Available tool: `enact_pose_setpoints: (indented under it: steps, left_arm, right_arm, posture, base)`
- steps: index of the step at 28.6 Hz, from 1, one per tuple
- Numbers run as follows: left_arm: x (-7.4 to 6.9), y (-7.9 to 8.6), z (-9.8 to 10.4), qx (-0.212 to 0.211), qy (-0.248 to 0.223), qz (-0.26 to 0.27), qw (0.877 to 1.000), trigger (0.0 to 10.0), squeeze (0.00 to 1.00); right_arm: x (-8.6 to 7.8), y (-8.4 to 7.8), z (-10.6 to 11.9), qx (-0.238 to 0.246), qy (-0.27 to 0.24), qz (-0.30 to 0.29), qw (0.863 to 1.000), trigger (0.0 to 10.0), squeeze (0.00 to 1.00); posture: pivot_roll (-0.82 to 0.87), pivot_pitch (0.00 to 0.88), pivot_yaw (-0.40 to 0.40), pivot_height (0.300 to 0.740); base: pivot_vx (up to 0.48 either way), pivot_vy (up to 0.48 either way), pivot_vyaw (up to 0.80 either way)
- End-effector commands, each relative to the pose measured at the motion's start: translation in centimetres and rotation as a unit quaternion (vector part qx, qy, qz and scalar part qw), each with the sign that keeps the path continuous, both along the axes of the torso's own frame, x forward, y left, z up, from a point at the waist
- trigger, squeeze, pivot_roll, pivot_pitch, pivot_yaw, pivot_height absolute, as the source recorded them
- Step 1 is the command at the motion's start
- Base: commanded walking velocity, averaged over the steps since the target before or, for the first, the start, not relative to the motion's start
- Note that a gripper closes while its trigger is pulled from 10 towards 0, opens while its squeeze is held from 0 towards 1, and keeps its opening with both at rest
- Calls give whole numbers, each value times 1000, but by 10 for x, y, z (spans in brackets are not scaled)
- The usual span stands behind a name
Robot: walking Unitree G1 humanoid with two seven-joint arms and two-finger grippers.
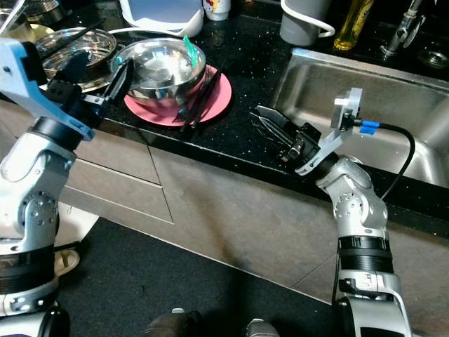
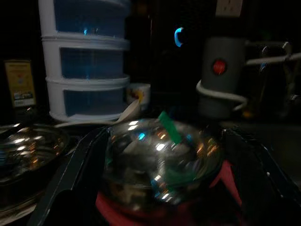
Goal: Kitchen organization
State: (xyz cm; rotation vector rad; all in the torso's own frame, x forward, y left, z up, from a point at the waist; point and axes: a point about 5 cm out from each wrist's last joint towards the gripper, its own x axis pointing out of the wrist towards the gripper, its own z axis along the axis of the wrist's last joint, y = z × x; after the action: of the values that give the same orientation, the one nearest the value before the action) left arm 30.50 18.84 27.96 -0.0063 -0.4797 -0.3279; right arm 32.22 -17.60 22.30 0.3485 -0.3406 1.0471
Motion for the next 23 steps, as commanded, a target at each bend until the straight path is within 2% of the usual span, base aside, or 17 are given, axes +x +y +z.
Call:
enact_pose_setpoints:
  steps: [1, 3, 9, 17, 20, 21, 23]
  left_arm:
    - [2, 0, -9, 23, 11, 0, 1000, 10000, 0]
    - [7, 1, -14, 48, 15, 7, 999, 10000, 0]
    - [14, 2, -18, 85, 9, 16, 996, 10000, 0]
    - [22, -3, -18, 113, -6, 18, 993, 10000, 0]
    - [26, -9, -21, 126, -17, 8, 992, 10000, 0]
    - [27, -10, -22, 129, -17, 4, 991, 4549, 0]
    - [28, -10, -24, 130, -18, 1, 991, 0, 0]
  right_arm:
    - [-3, 4, 0, -1, -2, 15, 1000, 10000, 0]
    - [-5, 4, 2, 0, -4, 16, 1000, 10000, 0]
    - [-9, 6, 4, 3, -8, 20, 1000, 10000, 0]
    - [-11, 7, 5, 7, -8, 21, 1000, 10000, 0]
    - [-12, 8, 6, 9, -7, 22, 1000, 10000, 0]
    - [-13, 8, 6, 8, -7, 21, 1000, 10000, 0]
    - [-13, 7, 7, 8, -7, 20, 1000, 10000, 0]
  posture:
    - [20, 130, -44, 740]
    - [16, 133, -40, 740]
    - [12, 142, -36, 740]
    - [4, 154, -32, 740]
    - [-4, 161, -31, 740]
    - [-5, 162, -31, 740]
    - [-6, 163, -30, 740]
  base:
    - [0, 0, 0]
    - [0, 0, 0]
    - [0, 0, 0]
    - [0, 0, 0]
    - [0, 0, 0]
    - [0, 0, 0]
    - [0, 0, 0]
